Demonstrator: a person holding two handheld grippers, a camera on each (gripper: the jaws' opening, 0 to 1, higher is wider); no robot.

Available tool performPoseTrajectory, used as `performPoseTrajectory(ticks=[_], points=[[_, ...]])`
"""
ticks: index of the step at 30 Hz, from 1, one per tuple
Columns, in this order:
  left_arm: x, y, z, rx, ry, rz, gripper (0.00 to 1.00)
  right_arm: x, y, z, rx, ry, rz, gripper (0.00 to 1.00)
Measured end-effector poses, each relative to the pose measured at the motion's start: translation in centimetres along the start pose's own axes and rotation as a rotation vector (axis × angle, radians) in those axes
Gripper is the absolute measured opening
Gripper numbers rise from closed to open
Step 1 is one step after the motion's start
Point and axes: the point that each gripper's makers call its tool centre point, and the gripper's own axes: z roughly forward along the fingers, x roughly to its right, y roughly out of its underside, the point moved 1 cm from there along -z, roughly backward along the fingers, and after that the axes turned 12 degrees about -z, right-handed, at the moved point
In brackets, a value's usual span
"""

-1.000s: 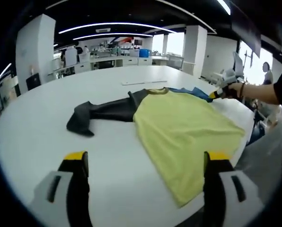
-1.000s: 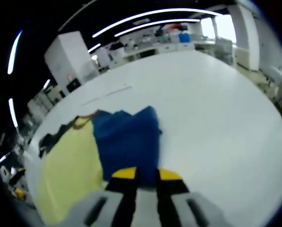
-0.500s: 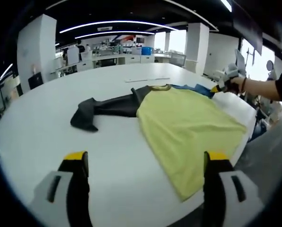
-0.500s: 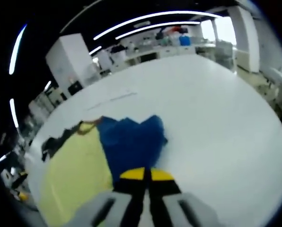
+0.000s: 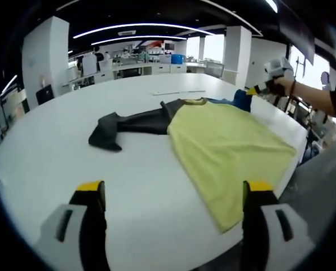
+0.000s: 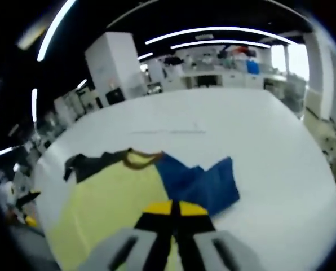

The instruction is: Fold the garment on the visible template until the final outline fits inside the template.

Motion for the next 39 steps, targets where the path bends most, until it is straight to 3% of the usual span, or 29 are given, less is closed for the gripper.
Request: performPoseTrajectory(ticks=[8, 17, 23, 29, 33, 36, 39], points=[[-0.1, 0.2, -0.2, -0.001, -0.01, -0.008, 0.99, -4.9, -0.1, 1.4, -0.034, -0.121, -0.133, 0.0], [-0.3, 0.3, -0.1, -0.004, -0.008, -0.009, 0.99, -7.9, 4.3, 3.9, -0.142, -0.183, -0.21, 0.0], [-0.7, 0.6, -0.3, -0.012, -0.014, -0.013, 0.99, -7.5, 5.7, 4.4, -0.169, -0.18, -0.232, 0.0], [-0.7, 0.7, -0.2, -0.013, -0.016, -0.012, 0.99, -7.2, 6.5, 4.8, -0.16, -0.208, -0.161, 0.03], [-1.4, 0.8, -0.1, -0.015, -0.015, -0.01, 0.99, -7.2, 6.3, 4.2, -0.149, -0.212, -0.148, 0.07], [-1.1, 0.7, -0.1, -0.008, -0.011, -0.009, 0.99, -6.9, 5.5, 3.1, -0.132, -0.206, -0.137, 0.17], [-0.7, 0.4, -0.1, 0.0, -0.002, 0.001, 0.99, -5.4, 4.7, 2.9, -0.109, -0.185, -0.142, 0.25]])
